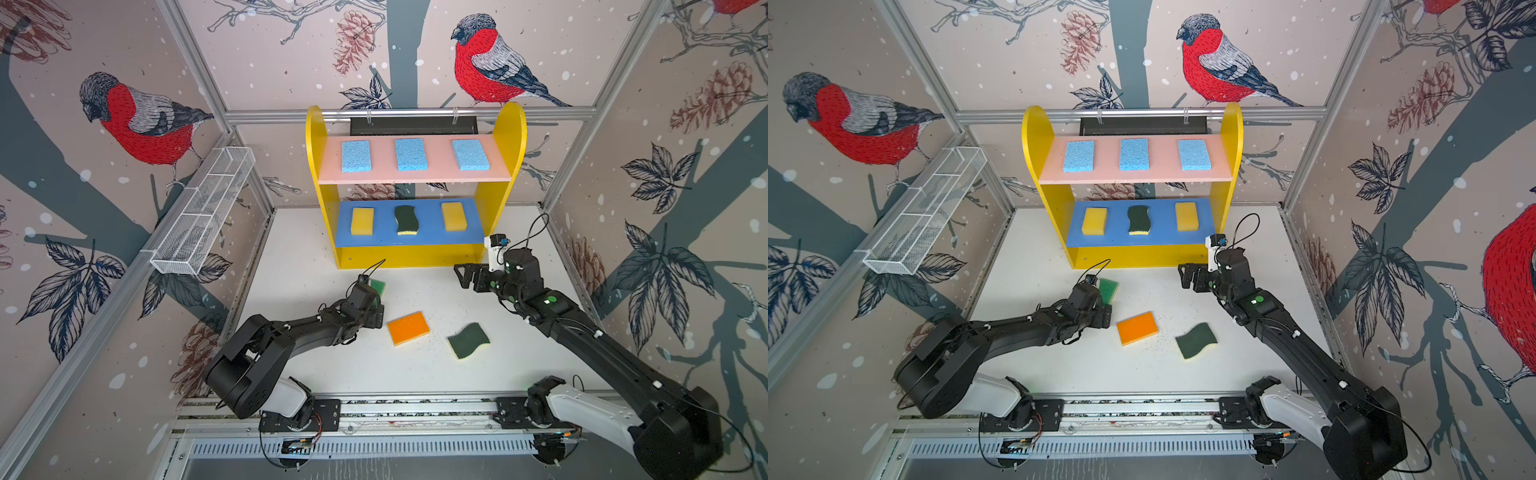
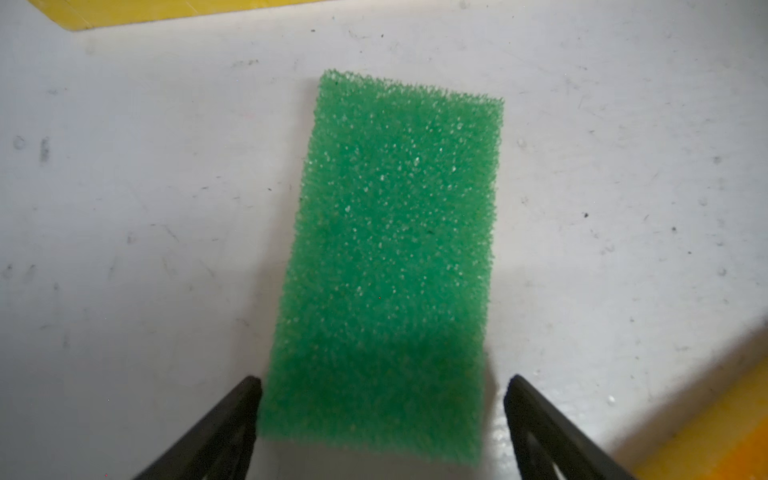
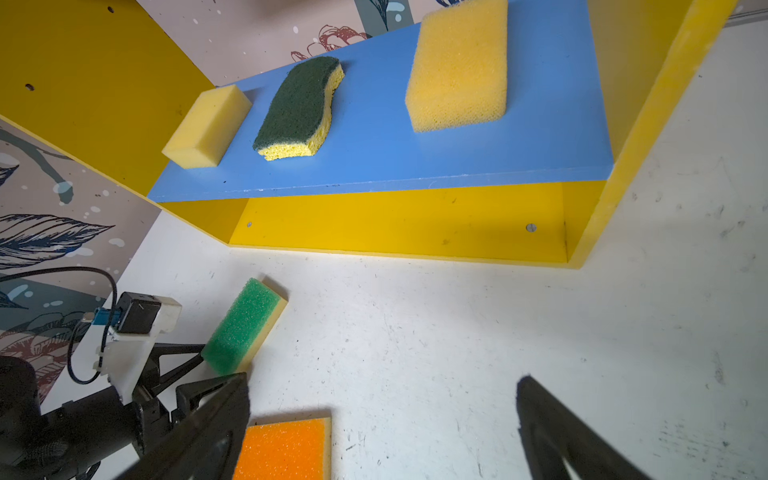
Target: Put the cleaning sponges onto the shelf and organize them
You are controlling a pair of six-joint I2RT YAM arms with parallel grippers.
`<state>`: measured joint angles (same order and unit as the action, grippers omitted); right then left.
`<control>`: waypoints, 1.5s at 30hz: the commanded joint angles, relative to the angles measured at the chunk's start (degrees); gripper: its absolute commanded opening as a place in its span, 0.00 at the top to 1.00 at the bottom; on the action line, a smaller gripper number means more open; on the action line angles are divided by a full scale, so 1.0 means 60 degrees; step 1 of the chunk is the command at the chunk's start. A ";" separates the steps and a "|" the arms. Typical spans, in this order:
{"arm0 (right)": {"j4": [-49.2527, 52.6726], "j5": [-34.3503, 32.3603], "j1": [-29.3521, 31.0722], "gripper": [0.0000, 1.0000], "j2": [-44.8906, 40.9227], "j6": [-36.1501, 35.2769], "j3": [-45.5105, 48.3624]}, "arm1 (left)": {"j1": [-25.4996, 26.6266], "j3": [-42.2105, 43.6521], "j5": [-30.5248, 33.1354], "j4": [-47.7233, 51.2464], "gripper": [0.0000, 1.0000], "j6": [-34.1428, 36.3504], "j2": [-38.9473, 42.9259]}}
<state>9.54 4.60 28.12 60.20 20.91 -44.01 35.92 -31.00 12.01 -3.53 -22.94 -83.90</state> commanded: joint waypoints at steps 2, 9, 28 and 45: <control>-0.0136 -0.0029 0.0001 0.00 -0.0033 0.0013 0.0022 | 0.0124 -0.0008 0.0313 -0.0015 0.11 -0.0386 -0.0122; -0.0243 0.0093 0.0000 0.00 -0.0029 0.0075 0.0171 | 0.0407 0.0178 0.0589 -0.0079 0.15 -0.0689 -0.0123; -0.0336 0.0056 0.0016 0.01 -0.0461 0.0256 0.0667 | 0.0733 -0.0002 0.0767 -0.0086 0.12 -0.0588 -0.0565; -0.0354 0.0002 0.0001 0.01 -0.0460 0.0207 0.0718 | 0.0722 -0.0318 0.1202 0.0046 0.08 -0.0432 -0.0933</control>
<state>9.04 5.19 28.12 57.65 22.39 -39.68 40.34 -32.40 19.53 -8.03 -26.55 -88.90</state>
